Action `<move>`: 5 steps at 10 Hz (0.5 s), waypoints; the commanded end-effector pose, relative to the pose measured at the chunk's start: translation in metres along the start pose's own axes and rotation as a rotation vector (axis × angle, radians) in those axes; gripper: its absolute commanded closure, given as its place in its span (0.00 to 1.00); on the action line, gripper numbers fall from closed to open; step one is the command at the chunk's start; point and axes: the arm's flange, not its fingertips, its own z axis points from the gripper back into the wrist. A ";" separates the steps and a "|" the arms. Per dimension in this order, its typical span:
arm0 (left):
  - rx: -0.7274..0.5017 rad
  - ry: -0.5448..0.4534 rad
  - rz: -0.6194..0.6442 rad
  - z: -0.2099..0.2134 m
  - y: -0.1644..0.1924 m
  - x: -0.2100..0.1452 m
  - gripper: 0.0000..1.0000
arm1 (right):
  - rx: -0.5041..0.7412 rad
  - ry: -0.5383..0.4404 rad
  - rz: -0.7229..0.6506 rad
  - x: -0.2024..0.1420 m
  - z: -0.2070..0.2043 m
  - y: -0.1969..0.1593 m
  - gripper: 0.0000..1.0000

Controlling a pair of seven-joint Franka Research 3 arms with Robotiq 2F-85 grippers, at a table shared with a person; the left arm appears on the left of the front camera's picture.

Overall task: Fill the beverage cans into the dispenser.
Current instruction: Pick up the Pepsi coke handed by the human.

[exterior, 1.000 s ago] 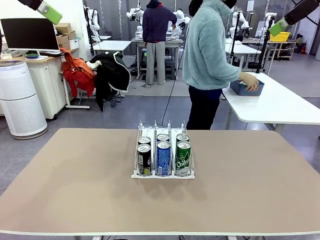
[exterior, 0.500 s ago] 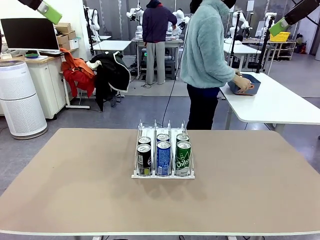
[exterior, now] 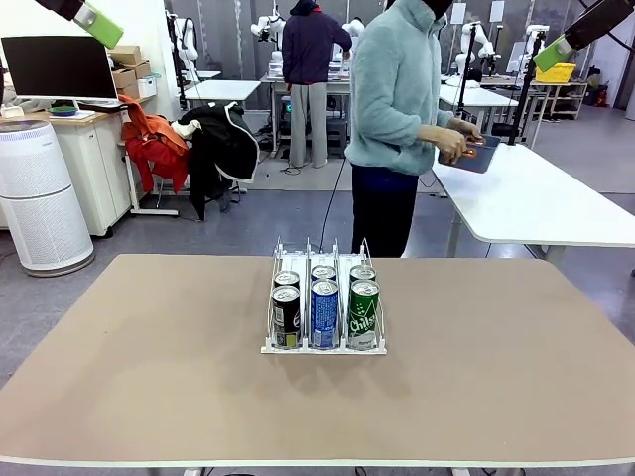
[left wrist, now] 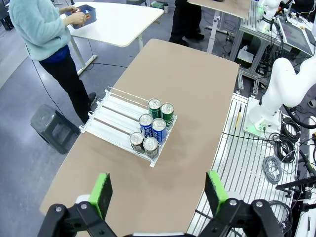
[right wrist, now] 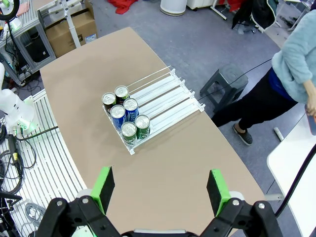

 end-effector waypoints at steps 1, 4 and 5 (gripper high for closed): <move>0.002 -0.003 0.003 0.001 0.000 0.000 0.00 | -0.007 -0.005 -0.001 0.000 -0.001 -0.001 0.00; 0.002 -0.003 0.003 0.001 0.000 0.000 0.00 | -0.007 -0.005 -0.001 0.000 -0.001 -0.001 0.00; 0.002 -0.003 0.003 0.001 0.000 0.000 0.00 | -0.007 -0.005 -0.001 0.000 -0.001 -0.001 0.00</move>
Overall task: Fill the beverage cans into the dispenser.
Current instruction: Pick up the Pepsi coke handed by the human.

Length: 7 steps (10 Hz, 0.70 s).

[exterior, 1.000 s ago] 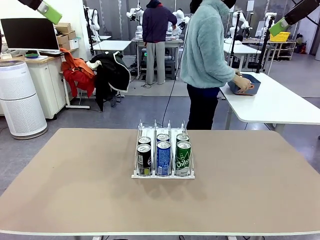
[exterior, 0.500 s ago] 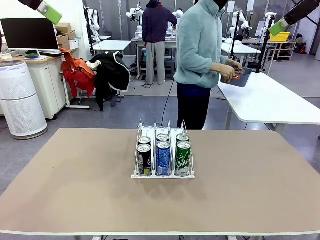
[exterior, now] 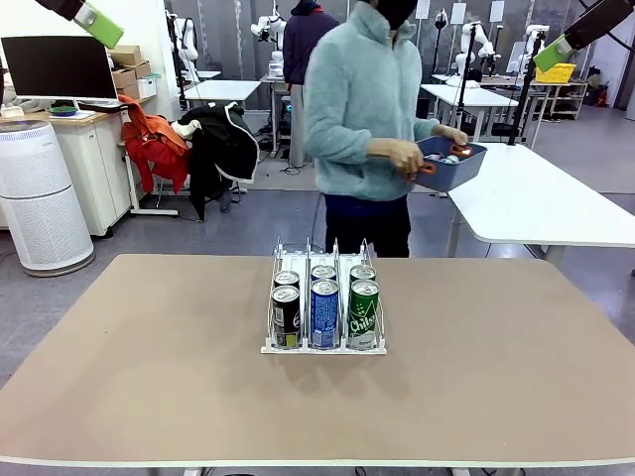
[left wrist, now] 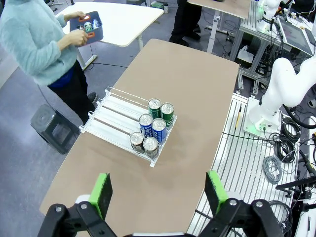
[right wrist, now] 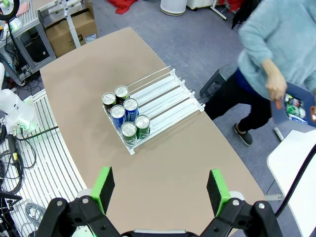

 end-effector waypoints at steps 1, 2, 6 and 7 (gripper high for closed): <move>0.002 -0.003 0.003 0.001 0.000 0.000 0.00 | -0.007 -0.005 -0.001 0.000 -0.001 -0.001 0.00; 0.002 -0.003 0.003 0.001 0.000 0.000 0.00 | -0.007 -0.005 -0.001 0.000 -0.001 -0.001 0.00; 0.002 -0.003 0.003 0.001 0.000 0.000 0.00 | -0.007 -0.005 -0.001 0.000 -0.001 -0.001 0.00; 0.002 -0.003 0.003 0.001 0.000 0.000 0.00 | -0.007 -0.005 -0.001 0.000 -0.001 -0.001 0.00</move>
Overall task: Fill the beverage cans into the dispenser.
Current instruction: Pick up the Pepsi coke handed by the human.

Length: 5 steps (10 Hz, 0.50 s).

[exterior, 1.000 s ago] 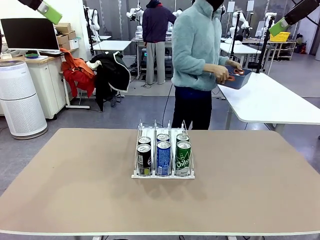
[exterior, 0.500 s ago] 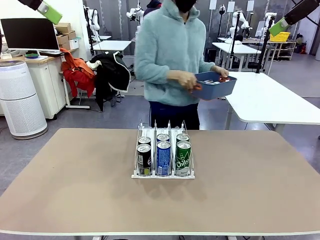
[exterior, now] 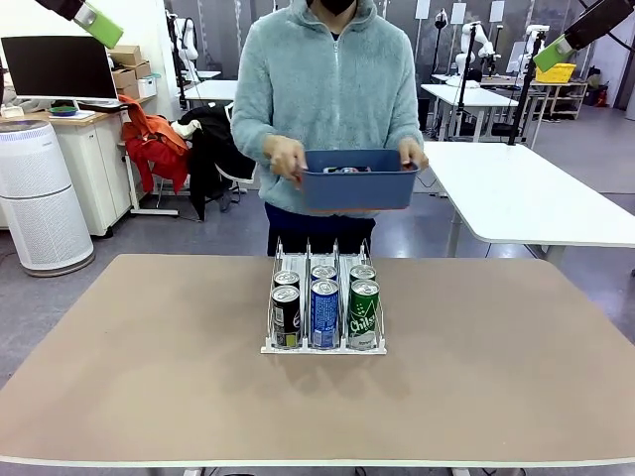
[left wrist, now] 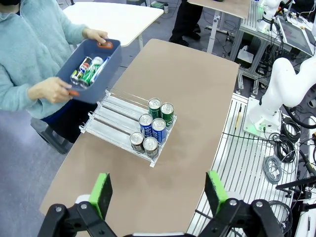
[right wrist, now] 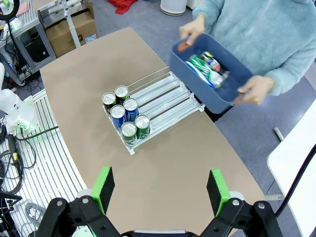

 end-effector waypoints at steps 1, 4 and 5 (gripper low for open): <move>0.002 -0.003 0.003 0.001 0.000 0.000 0.00 | -0.007 -0.005 -0.001 0.000 -0.001 -0.001 0.00; 0.002 -0.003 0.003 0.001 0.000 0.000 0.00 | -0.007 -0.005 -0.001 0.000 -0.001 -0.001 0.00; 0.002 -0.003 0.003 0.001 0.000 0.000 0.00 | -0.007 -0.005 -0.001 0.000 -0.001 -0.001 0.00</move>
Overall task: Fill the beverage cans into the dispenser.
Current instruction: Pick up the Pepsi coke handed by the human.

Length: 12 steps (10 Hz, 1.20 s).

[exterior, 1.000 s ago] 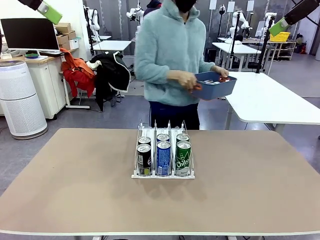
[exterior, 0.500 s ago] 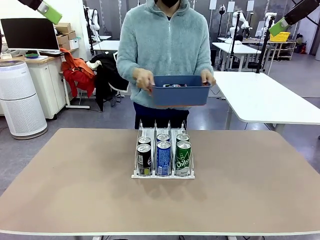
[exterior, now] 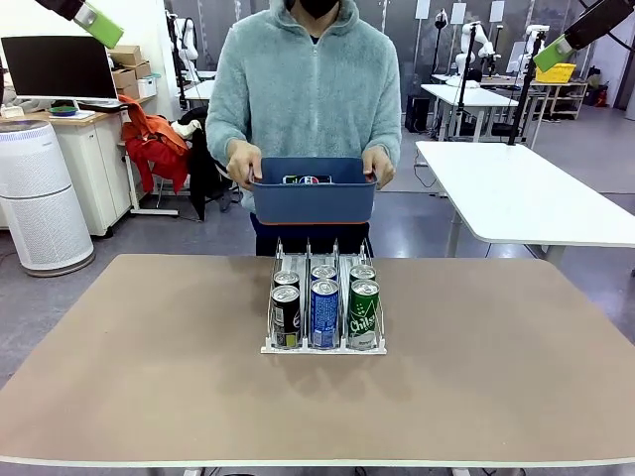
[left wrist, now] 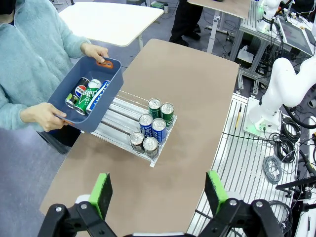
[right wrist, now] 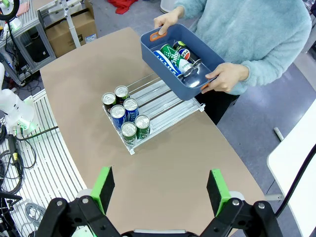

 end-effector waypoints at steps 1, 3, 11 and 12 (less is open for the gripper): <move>0.002 -0.003 0.003 0.001 0.000 0.000 0.00 | -0.007 -0.005 -0.001 0.000 -0.001 -0.001 0.00; 0.002 -0.003 0.003 0.001 0.000 0.000 0.00 | -0.007 -0.005 -0.001 0.000 -0.001 -0.001 0.00; 0.002 -0.003 0.003 0.001 0.000 0.000 0.00 | -0.007 -0.005 -0.001 0.000 -0.001 -0.001 0.00; 0.002 -0.003 0.003 0.001 0.000 0.000 0.00 | -0.007 -0.005 -0.001 0.000 -0.001 -0.001 0.00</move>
